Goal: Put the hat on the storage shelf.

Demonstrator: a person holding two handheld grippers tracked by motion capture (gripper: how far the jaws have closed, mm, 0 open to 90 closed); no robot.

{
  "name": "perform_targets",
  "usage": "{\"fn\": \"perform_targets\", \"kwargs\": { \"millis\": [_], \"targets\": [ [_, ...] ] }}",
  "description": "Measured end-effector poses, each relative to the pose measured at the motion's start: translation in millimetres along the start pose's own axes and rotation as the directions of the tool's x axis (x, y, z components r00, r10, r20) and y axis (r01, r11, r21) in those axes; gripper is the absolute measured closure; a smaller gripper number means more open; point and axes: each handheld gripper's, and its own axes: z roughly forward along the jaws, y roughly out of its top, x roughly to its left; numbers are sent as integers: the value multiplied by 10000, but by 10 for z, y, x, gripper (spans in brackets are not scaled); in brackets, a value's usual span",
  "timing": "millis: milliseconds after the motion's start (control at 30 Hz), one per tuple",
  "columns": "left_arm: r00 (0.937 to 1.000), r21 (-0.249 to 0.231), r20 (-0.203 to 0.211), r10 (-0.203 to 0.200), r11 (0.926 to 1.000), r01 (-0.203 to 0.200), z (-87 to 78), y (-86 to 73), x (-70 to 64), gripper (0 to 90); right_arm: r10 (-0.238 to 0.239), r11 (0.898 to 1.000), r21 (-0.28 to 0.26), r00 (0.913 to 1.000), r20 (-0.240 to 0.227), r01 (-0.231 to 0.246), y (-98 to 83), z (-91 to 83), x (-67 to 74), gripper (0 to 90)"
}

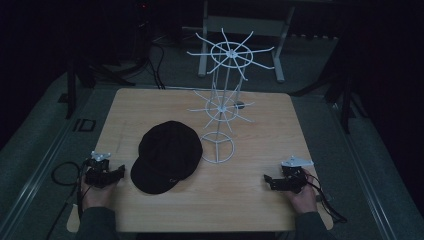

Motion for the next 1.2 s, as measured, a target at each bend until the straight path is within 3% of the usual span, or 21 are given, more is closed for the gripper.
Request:
{"fn": "perform_targets", "kwargs": {
  "millis": [200, 267, 333, 367, 400, 433, 567, 800, 1033, 1200],
  "targets": [
    [9993, 224, 269, 261, 9994, -267, -3, 34, 25, 450, 19, 10000, 6, 10000, 43, -19, -6, -8, 6, 113],
    [9965, 469, 758, 351, 9981, -387, -25, 67, 47, 497, 34, 10000, 12, 10000, 44, -34, -6, -8, 6, 113],
    [9954, 487, 849, 440, 9977, -482, -36, 75, 44, 506, 33, 10000, 11, 10000, 43, -33, -6, -8, 6, 113],
    [9911, 491, 1061, 799, 9951, -855, -73, 98, 32, 509, 11, 10000, 4, 10000, 47, -11, -6, -8, 5, 113],
    [9911, 491, 1061, 799, 9951, -855, -73, 98, 32, 509, 29, 10000, 1, 10000, 47, -29, -6, -7, 6, 113],
    [9868, 449, 1225, 1063, 9926, -1126, -113, 128, 13, 509, 16, 10000, 1, 10000, 47, -16, -6, -7, 5, 113],
    [9803, 290, 1448, 1346, 9897, -1402, -197, 210, -10, 511, 29, 10000, 6, 10000, 49, -29, -6, -8, 6, 113],
    [9752, 82, 1651, 1474, 9885, -1508, -276, 350, -11, 515, 31, 10000, 4, 10000, 51, -32, -7, -8, 7, 113],
    [9623, 61, 2134, 1686, 9848, -1738, -315, 532, -23, 506, 48, 10000, 2, 10000, 57, -48, -7, -9, 9, 114],
    [9552, 86, 2251, 1920, 9800, -1990, -324, 640, -75, 507, 50, 10000, 1, 10000, 61, -50, -8, -9, 9, 114]
  ]
}}
